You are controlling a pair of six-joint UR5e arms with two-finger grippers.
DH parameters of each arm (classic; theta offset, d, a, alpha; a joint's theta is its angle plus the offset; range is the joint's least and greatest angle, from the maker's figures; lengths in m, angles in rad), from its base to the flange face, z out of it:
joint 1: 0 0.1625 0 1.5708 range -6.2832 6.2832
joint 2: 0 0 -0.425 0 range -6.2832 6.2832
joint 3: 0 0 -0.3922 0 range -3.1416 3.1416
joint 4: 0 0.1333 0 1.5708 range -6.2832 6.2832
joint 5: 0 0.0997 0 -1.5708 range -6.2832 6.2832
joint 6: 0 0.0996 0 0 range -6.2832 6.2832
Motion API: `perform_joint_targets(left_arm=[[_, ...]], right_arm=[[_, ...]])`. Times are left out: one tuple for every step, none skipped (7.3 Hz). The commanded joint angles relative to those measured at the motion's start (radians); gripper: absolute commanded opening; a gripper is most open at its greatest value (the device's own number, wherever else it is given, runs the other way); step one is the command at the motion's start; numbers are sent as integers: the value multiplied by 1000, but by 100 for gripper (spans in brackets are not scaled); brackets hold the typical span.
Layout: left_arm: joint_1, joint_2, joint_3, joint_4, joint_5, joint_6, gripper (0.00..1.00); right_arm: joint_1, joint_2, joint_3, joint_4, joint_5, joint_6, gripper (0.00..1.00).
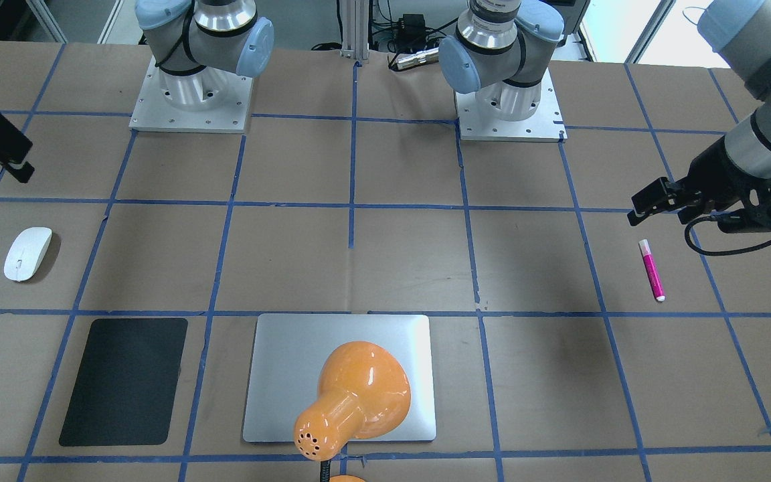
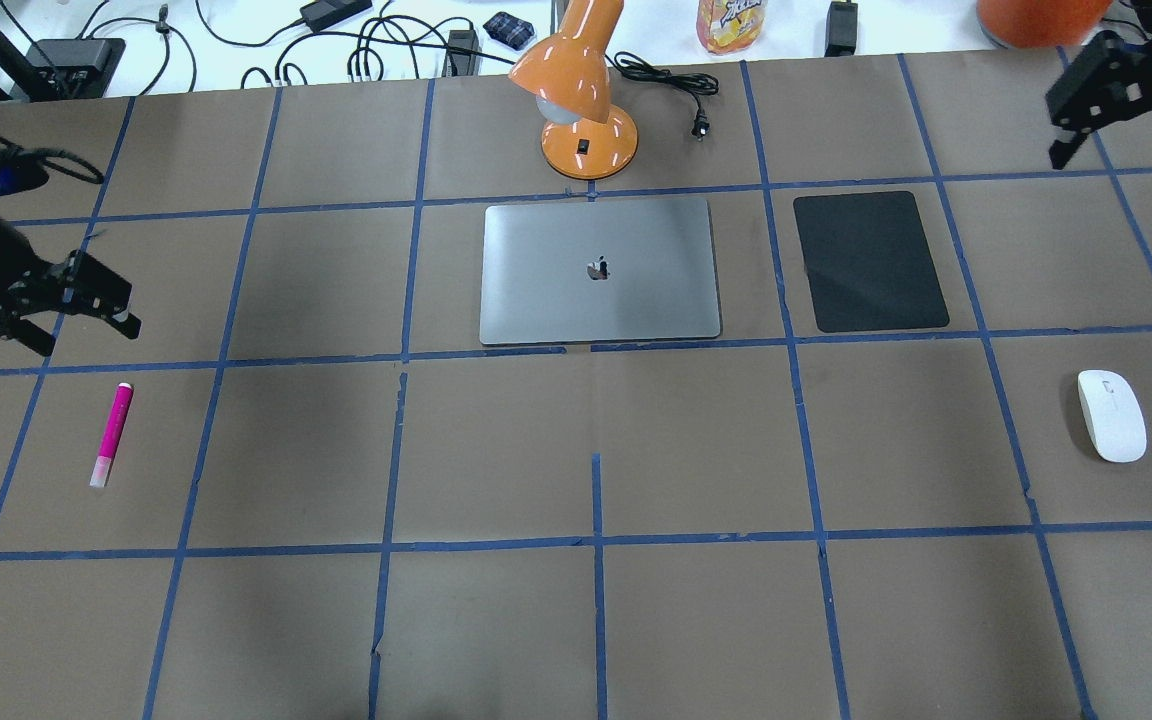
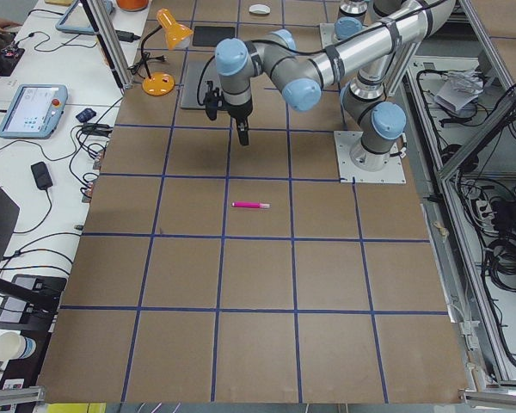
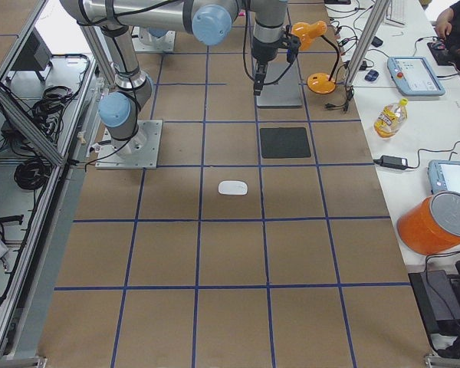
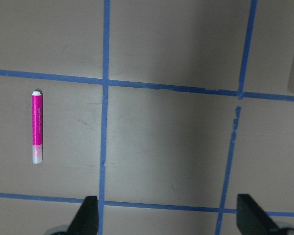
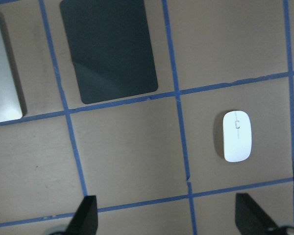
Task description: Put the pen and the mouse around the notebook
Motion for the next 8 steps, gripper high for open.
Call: perform_joint_targets(left_arm=[[123, -47, -158, 250, 25, 109, 100], [139, -88, -197, 364, 29, 111, 100], [138, -125, -199, 407, 78, 113, 100], [139, -151, -200, 436, 94, 126, 100], [142, -176, -202, 476, 94, 166, 100], [142, -222, -204, 547, 94, 200, 100], [142, -269, -197, 568, 92, 226, 100], [144, -291, -191, 573, 91, 273, 100]], right_arm=[[-197, 31, 100, -137, -1, -245, 100], [-238, 45, 210, -249, -9, -281, 100], [-260, 55, 346, -432, -13, -307, 100], [-262, 66, 453, -565, -13, -316, 100], [-266, 100, 501, -622, -13, -332, 100], [-276, 158, 507, -678, -12, -346, 100], [-291, 211, 507, -690, -12, -346, 100], [-303, 236, 515, -700, -18, -344, 100]])
